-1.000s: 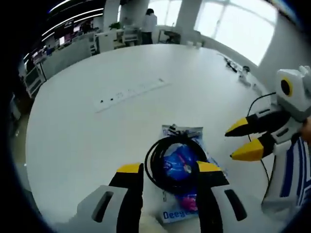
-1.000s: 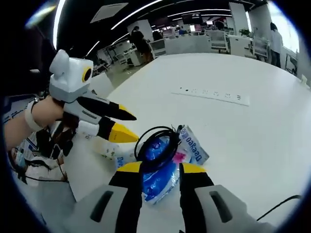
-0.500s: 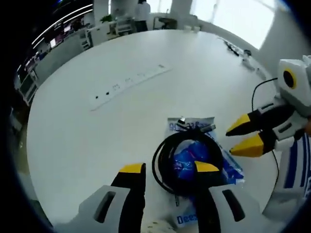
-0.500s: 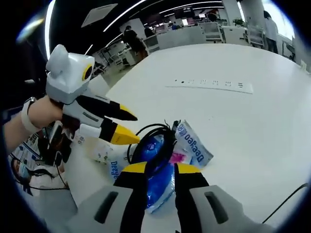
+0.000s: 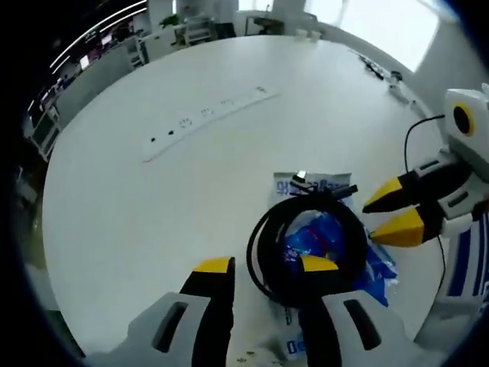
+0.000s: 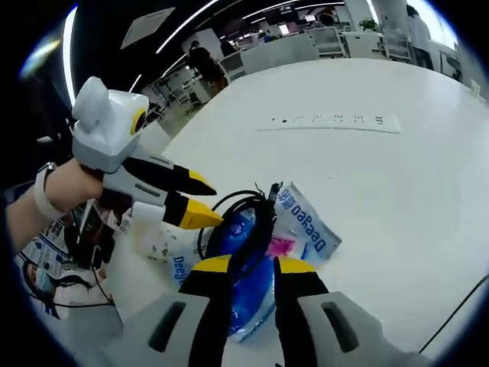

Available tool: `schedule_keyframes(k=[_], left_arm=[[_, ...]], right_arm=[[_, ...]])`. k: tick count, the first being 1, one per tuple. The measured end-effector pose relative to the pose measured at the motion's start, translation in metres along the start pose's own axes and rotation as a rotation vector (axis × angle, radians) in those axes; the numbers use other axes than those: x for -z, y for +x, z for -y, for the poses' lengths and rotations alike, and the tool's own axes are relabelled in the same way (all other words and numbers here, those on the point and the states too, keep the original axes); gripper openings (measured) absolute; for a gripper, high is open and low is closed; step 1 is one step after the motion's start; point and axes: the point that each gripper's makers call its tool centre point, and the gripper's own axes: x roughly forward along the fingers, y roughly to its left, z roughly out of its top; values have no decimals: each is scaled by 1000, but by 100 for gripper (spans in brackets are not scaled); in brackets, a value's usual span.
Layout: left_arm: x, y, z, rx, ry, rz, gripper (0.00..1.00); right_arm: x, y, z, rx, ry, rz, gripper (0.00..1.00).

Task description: Arrange the tabletop items into an orderly group along one side of the table until the central work area is clear of visible clutter.

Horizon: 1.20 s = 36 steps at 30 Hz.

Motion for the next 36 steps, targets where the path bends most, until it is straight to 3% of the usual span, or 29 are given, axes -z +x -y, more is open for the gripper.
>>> schedule_keyframes(k=[11,30,34,36], left_arm=[[8,9,-1,18,-14,-35,19],[3,6,0,41,-20,-7,7],[-1,4,1,44,14,10,1],[-1,2,0,55,-15,9,1]], right_arm=[[2,8,-4,-13,20,-6,18],[4,8,-5,-6,78,-16,5],[3,6,0,9,86,-19,0],[3,4,1,4,123,-21,0]])
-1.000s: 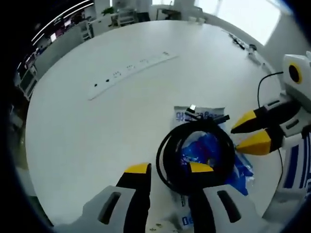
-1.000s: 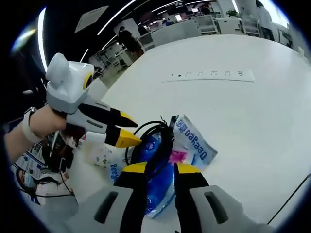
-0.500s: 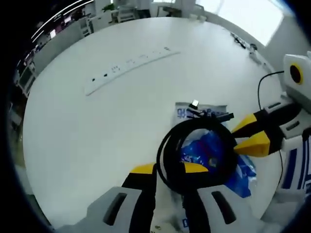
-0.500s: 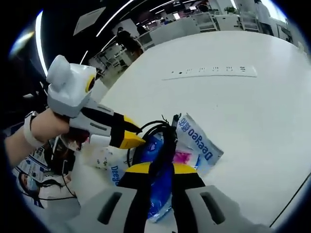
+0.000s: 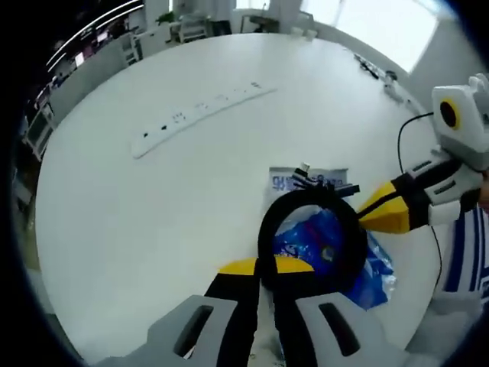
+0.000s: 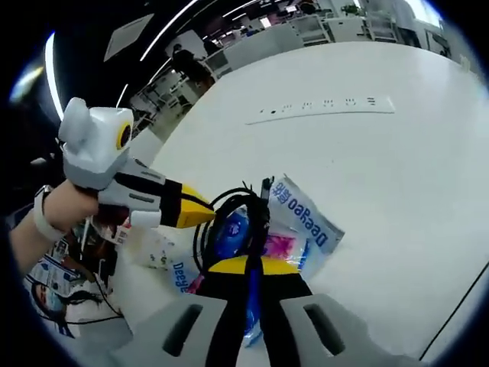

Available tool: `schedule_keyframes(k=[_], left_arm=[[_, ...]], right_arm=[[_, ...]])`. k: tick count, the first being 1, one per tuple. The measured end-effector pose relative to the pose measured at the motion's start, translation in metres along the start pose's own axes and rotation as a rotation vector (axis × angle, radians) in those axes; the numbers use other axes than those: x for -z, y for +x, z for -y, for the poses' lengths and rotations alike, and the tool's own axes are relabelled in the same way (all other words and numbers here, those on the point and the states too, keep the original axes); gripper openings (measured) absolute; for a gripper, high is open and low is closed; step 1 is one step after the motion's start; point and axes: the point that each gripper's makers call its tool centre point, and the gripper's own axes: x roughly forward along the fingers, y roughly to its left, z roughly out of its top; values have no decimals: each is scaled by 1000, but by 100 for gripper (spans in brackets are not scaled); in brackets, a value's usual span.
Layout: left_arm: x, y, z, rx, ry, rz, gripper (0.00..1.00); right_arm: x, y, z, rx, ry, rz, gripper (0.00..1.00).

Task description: Arrange the tabletop items into an orderly group along one side of the table until the central work area is clear of visible clutter.

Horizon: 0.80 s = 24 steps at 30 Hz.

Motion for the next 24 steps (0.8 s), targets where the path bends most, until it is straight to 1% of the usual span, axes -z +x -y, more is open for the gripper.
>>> schedule_keyframes(k=[7,13,15,19,21,24], left_arm=[[1,-1,1,2,1,0,0],[1,-4,3,14,-12,5,0],[1,-6,3,16,-11,6,0],[0,-11,7,23,-17,12,0],[0,-15,7,22,-17,17,0],[1,-17,9,25,-16,18,0]], right_arm=[[0,0,0,5,11,3,0],[-1,-2,-1,3,43,1,0],[-2,-3,-1,-1,69,13,0],[0,-6,-2,1,81,11,0],[-2,-9,-4,-5,99,23,0],[0,-10,-6,-6,99,14,0]])
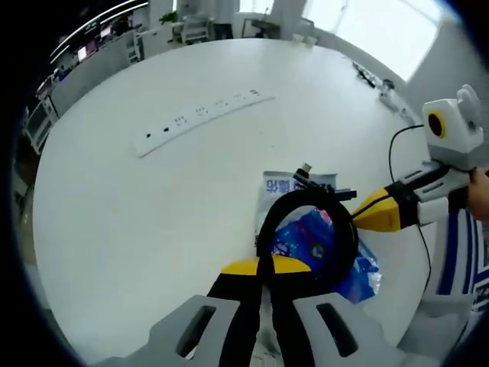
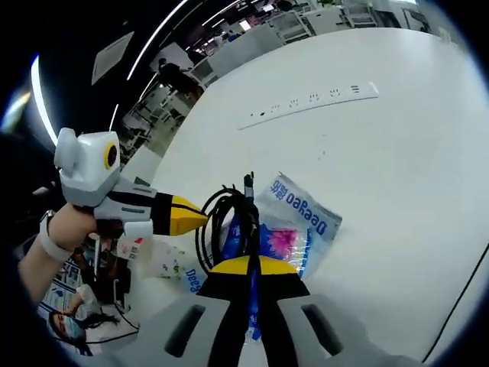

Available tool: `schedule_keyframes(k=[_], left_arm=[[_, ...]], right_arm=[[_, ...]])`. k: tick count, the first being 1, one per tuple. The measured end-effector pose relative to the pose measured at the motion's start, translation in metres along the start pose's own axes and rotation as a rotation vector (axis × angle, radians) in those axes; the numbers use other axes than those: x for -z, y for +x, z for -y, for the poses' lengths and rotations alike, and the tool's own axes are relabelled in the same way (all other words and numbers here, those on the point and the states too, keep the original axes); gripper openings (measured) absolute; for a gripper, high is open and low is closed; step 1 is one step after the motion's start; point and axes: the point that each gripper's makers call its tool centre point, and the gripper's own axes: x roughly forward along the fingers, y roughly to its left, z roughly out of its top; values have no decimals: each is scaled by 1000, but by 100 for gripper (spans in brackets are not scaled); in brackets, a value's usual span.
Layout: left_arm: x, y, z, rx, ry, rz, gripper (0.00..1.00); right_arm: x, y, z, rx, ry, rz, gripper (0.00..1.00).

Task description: Arrange the tabletop items into an orderly group along one side of the table until the central work area is clear of visible clutter.

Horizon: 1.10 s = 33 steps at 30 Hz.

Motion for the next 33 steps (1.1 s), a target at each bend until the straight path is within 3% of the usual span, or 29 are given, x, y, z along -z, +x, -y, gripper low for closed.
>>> schedule_keyframes(k=[10,17,33], left_arm=[[3,2,2,-8,14,-4,0],[3,3,1,-2,11,-8,0],[3,6,1,2,15,-9,0]], right_arm=[[11,3,0,-8,-64,3,0],[12,11,2,-33,-45,-3,3],[14,20,7,-5,-97,-33,3]])
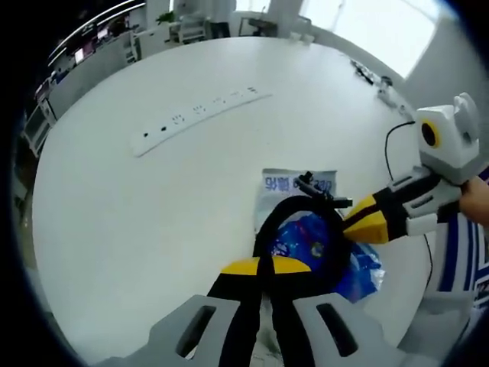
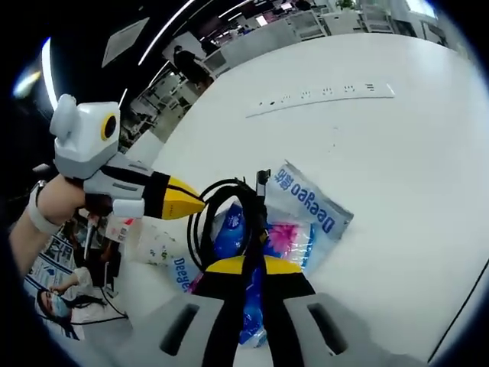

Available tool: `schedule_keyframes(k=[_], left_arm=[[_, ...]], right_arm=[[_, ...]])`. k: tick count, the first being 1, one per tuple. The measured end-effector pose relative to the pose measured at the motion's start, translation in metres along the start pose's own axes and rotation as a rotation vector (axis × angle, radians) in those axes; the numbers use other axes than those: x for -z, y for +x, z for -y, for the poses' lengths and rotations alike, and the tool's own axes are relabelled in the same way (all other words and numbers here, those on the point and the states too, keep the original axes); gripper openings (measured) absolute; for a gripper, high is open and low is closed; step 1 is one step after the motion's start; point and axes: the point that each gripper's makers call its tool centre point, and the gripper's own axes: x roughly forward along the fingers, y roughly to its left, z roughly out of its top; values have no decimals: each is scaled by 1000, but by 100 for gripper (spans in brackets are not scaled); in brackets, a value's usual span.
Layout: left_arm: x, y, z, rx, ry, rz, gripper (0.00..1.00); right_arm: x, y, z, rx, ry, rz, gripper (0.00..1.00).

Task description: Arrange the tabletop items into an orderly group along one side of the table until the central work area is clear of visible clutter.

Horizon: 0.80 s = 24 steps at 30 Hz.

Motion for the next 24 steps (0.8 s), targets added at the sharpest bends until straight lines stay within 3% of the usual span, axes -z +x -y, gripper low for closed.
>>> schedule_keyframes(k=[10,24], left_arm=[[2,-4,0,0,-3,4,0],[1,-22,7,-10,-6,47,0]], right_arm=[[-4,-5,-2,0,96,18,0],[-9,-21,-13,-7,103,49,0]])
